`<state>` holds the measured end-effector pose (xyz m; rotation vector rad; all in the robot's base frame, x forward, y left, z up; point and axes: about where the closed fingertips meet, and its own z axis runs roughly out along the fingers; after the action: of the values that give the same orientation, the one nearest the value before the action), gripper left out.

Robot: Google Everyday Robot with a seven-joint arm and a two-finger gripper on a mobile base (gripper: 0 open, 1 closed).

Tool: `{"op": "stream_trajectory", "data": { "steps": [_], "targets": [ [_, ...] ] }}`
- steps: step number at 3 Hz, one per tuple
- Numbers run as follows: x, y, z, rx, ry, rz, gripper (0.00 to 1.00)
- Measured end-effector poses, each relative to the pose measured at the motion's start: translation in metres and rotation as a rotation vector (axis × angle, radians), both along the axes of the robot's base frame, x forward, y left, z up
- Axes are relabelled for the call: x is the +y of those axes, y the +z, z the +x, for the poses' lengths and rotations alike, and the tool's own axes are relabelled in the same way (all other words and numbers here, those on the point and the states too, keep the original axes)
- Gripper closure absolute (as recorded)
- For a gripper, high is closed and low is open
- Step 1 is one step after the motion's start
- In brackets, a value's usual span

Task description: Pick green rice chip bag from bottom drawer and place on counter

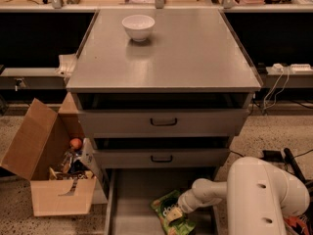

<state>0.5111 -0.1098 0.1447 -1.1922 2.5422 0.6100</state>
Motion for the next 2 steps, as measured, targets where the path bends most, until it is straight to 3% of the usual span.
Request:
{"op": "stream_trajectory", "data": {
  "steps": [2],
  "targets": [
    [0.0080, -0.0089, -0.0005, 0.020, -0.030, 0.019, 0.66]
  ]
}}
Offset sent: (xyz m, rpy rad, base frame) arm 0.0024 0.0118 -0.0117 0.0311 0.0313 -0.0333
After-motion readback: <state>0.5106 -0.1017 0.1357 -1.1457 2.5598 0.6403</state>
